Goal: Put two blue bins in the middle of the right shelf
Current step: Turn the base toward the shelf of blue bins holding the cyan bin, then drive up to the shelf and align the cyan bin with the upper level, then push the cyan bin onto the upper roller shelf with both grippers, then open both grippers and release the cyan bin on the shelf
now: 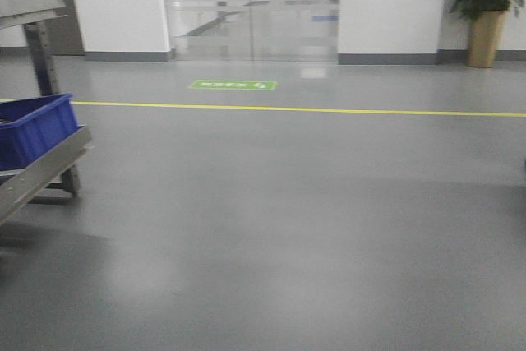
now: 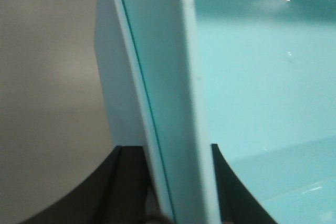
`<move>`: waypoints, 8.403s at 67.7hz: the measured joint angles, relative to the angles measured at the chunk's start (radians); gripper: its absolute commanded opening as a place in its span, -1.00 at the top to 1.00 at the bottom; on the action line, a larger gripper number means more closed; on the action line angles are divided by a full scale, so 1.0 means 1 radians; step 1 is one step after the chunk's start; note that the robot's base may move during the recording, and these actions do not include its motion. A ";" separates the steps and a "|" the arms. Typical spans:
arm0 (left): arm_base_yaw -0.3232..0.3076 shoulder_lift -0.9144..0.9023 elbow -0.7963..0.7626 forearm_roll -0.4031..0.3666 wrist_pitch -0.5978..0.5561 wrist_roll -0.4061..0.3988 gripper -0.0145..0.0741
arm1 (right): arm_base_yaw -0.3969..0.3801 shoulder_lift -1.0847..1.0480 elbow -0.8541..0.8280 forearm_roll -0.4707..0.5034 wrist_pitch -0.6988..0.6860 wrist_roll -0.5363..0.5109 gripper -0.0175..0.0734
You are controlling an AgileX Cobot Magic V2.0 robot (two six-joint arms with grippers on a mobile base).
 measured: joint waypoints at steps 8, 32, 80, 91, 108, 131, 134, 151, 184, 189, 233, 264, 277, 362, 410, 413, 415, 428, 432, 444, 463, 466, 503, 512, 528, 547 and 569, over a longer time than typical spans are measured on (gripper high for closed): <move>0.000 0.000 0.000 0.000 0.000 0.000 0.92 | 0.000 0.000 0.000 0.000 0.000 0.000 0.95; 0.000 0.000 0.000 0.002 0.000 0.000 0.92 | 0.000 0.000 0.000 0.000 -0.002 0.000 0.95; 0.000 0.000 0.000 0.002 0.000 0.000 0.92 | 0.000 0.000 0.000 0.000 -0.004 0.000 0.95; 0.000 0.000 0.000 0.002 0.000 0.000 0.92 | 0.000 0.000 0.000 0.000 -0.004 0.000 0.95; 0.000 0.000 0.000 0.002 0.000 0.000 0.92 | 0.000 0.000 0.000 0.000 -0.006 0.000 0.95; 0.000 0.000 0.000 0.002 0.000 0.000 0.92 | 0.000 0.000 0.000 0.000 -0.006 0.000 0.95; 0.000 0.000 0.000 0.002 0.000 0.000 0.92 | 0.000 0.000 0.000 0.000 -0.006 0.000 0.95; 0.000 0.000 0.000 0.002 0.000 0.000 0.92 | 0.000 0.000 0.000 0.000 -0.006 0.000 0.95; 0.000 0.000 0.000 0.004 0.000 0.000 0.92 | 0.000 0.000 0.000 0.000 -0.007 0.000 0.95; 0.000 0.000 0.000 0.004 0.000 0.000 0.92 | 0.000 0.000 0.000 0.000 -0.007 0.000 0.95; 0.000 0.000 0.000 0.004 0.000 0.000 0.92 | 0.000 0.000 0.000 0.000 -0.007 0.000 0.95; 0.000 0.000 0.000 0.004 0.000 0.000 0.92 | 0.000 0.000 0.000 0.000 -0.007 0.000 0.95; 0.000 0.000 0.000 0.004 0.000 0.000 0.92 | 0.000 0.000 0.000 0.000 -0.007 0.000 0.95; 0.000 0.000 0.000 0.004 0.000 0.000 0.92 | 0.000 0.000 0.000 0.000 -0.007 0.000 0.95; 0.000 0.015 0.002 0.001 0.030 -0.002 0.92 | 0.000 0.010 0.000 -0.002 0.023 0.000 0.95; 0.000 0.026 0.010 0.001 0.052 -0.005 0.92 | 0.000 0.018 0.000 -0.003 0.038 0.000 0.95; 0.000 0.038 0.019 0.001 0.068 -0.006 0.92 | 0.000 0.029 0.004 -0.008 0.048 0.000 0.95; 0.000 0.116 0.104 0.003 0.097 -0.006 0.92 | 0.000 0.075 0.104 -0.031 0.061 0.000 0.95; 0.000 0.136 0.127 0.001 0.099 -0.006 0.92 | 0.000 0.082 0.143 -0.035 0.050 0.000 0.95; -0.002 0.183 0.165 0.003 0.101 -0.007 0.92 | 0.002 0.086 0.280 -0.038 -0.043 0.000 0.95; -0.002 0.195 0.165 0.009 0.091 -0.007 0.01 | 0.002 0.086 0.319 -0.059 -0.113 -0.006 0.02; -0.002 0.195 0.165 0.009 0.089 -0.005 -0.22 | -0.001 0.086 0.319 -0.075 -0.126 -0.006 -0.26; -0.002 0.001 0.150 0.021 0.080 -0.003 0.01 | -0.006 -0.055 0.267 -0.115 -0.134 -0.006 0.23; -0.002 -0.097 0.159 0.044 0.076 -0.001 0.71 | -0.006 -0.137 0.294 -0.139 -0.134 -0.006 0.73; -0.002 -0.297 0.328 0.163 0.035 -0.054 0.92 | -0.006 -0.278 0.482 -0.187 -0.227 -0.006 0.97; -0.002 -0.602 0.678 0.338 -0.095 -0.102 0.92 | -0.006 -0.459 0.833 -0.191 -0.387 -0.006 0.97; -0.002 -0.937 1.021 0.386 -0.301 -0.103 0.92 | -0.006 -0.745 1.154 -0.191 -0.563 -0.006 0.97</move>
